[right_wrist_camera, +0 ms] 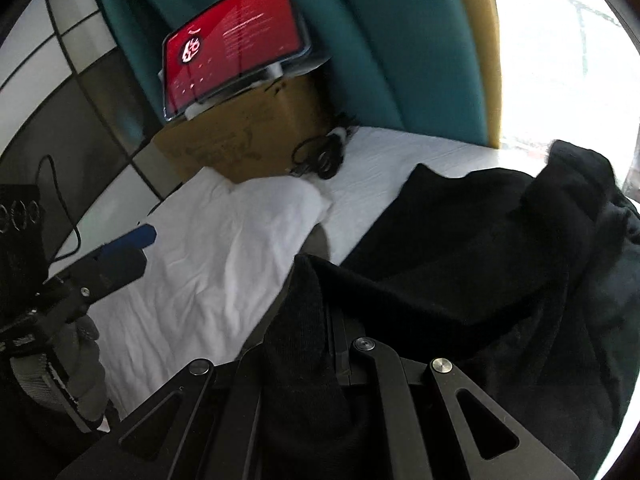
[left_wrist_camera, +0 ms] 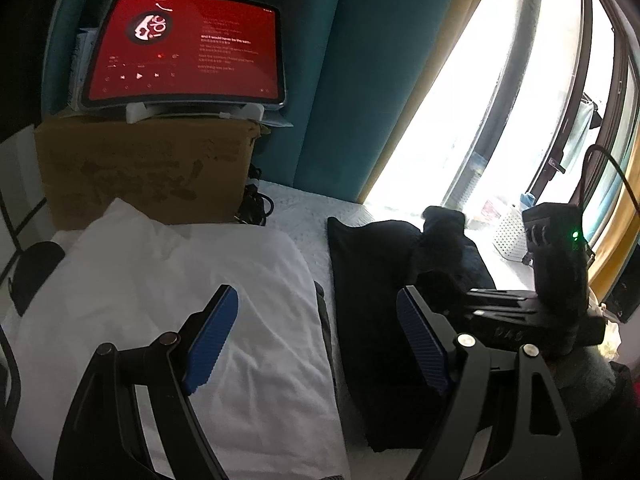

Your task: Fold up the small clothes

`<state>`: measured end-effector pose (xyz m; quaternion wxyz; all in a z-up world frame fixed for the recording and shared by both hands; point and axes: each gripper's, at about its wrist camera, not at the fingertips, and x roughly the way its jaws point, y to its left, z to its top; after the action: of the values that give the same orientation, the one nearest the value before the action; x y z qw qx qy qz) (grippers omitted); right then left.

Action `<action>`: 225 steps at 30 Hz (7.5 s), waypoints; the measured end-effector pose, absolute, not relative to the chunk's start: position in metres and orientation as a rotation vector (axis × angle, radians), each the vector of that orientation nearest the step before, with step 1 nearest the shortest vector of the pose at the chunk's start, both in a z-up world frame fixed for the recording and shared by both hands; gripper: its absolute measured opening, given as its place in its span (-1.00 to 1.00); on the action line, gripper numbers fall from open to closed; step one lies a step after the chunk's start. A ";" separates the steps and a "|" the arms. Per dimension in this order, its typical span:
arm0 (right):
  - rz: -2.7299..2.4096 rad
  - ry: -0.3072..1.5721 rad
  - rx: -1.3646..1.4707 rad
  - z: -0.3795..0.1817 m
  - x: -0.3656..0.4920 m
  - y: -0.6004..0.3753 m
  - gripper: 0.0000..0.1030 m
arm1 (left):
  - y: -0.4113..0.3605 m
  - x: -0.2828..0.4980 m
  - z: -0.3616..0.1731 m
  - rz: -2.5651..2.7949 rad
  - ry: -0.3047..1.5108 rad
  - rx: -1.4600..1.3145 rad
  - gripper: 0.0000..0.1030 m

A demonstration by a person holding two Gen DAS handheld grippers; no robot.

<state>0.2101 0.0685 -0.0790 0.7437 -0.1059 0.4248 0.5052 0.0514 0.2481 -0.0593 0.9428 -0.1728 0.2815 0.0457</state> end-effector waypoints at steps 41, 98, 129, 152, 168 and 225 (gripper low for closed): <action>1.138 0.832 -0.078 -0.027 0.191 -0.105 0.63 | 0.150 0.092 -0.035 0.084 0.637 -0.175 0.58; 1.291 0.535 -0.137 -0.016 0.181 -0.010 0.66 | 0.205 0.066 -0.044 0.110 0.589 -0.330 0.58; 1.175 0.601 -0.232 -0.010 0.192 -0.006 1.00 | 0.227 0.074 -0.068 0.097 0.640 -0.368 0.58; 0.809 0.777 -0.159 -0.044 0.201 -0.142 1.00 | 0.134 0.108 -0.079 -0.210 0.822 -0.257 -0.84; 0.869 0.880 -0.166 -0.088 0.212 -0.136 1.00 | 0.171 0.045 -0.085 0.122 0.892 -0.221 -0.90; 0.752 0.849 -0.133 -0.079 0.318 -0.104 1.00 | 0.123 0.251 -0.066 -0.244 0.879 0.031 -0.05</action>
<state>0.3184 -0.1043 -0.0790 0.8415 -0.0628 0.4017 0.3557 0.2515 0.1227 -0.0657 0.8977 0.0148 0.4243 -0.1178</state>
